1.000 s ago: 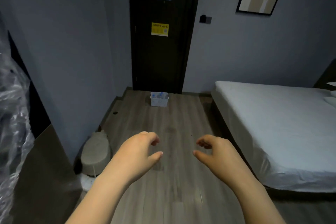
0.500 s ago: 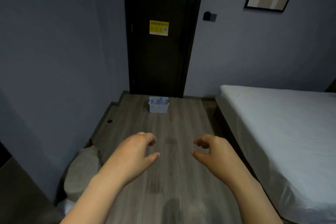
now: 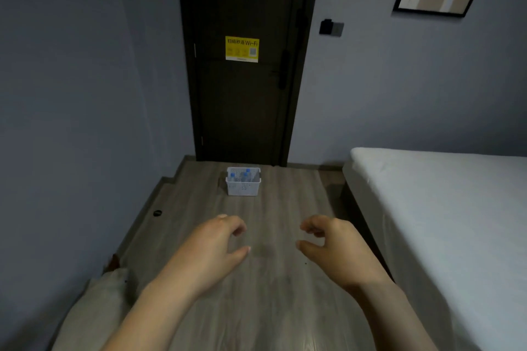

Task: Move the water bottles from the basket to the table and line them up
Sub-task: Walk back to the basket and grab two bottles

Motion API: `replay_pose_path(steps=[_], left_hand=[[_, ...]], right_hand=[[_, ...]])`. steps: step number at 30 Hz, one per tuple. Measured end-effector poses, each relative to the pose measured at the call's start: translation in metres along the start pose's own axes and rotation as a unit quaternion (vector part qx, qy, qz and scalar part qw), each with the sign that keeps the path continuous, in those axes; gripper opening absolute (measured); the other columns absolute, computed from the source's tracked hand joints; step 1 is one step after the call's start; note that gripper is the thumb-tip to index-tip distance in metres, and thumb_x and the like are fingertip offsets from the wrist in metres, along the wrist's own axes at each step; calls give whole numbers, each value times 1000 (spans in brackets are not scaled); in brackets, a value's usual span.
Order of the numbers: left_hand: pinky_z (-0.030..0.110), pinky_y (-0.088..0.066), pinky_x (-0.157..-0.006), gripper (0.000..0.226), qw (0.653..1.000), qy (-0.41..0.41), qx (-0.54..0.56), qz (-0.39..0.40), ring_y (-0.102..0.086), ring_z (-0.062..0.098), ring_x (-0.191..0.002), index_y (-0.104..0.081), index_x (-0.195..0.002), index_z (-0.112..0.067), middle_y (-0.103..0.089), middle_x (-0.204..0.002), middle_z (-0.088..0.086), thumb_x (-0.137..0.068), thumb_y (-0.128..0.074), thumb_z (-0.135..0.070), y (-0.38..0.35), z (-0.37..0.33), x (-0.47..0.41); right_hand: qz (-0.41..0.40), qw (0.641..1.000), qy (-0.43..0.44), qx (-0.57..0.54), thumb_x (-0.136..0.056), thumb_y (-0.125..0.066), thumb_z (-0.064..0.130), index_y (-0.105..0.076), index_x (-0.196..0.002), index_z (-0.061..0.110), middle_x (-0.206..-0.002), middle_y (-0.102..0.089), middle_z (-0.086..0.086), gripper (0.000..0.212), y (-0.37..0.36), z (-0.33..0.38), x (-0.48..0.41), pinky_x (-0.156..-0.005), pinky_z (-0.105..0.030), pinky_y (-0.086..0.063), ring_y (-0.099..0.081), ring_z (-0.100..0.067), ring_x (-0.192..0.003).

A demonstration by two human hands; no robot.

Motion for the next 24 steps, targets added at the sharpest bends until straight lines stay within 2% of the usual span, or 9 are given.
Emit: replay_pose_path(steps=[4, 13, 24], left_hand=[[14, -38, -88, 29, 1000, 2, 14, 13, -53, 4, -106, -58, -113, -24, -56, -111, -11, -87, -62, -35, -11, 20, -64], [17, -42, -92, 30, 999, 10, 51, 12, -54, 3, -104, -60, -112, -24, -58, -111, -10, -84, -66, -34, -16, 82, -234], [12, -37, -80, 26, 999, 15, 50, 8, -53, -2, -98, -60, -107, -28, -51, -99, -19, -82, -67, -37, -16, 153, -404]], right_hand=[[19, 1000, -12, 14, -91, -60, 34, -55, -128, 25, -127, -59, 7, 39, -2, -12, -67, -99, -24, -46, -55, -7, -115], [42, 997, -22, 56, -91, -60, 35, -53, -128, 27, -128, -58, 11, 38, -4, -16, -230, -98, -20, -47, -55, -4, -113], [81, 995, -26, 57, -92, -60, 33, -53, -130, 26, -129, -57, 10, 40, -25, -15, -411, -98, -20, -47, -55, -4, -112]])
Point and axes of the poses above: each hand's wrist, its own x-axis away from the middle knuckle, its own y-axis out of the back of the hand, z = x × y, the point moved 5 cm from there along -x, towards the middle knuckle
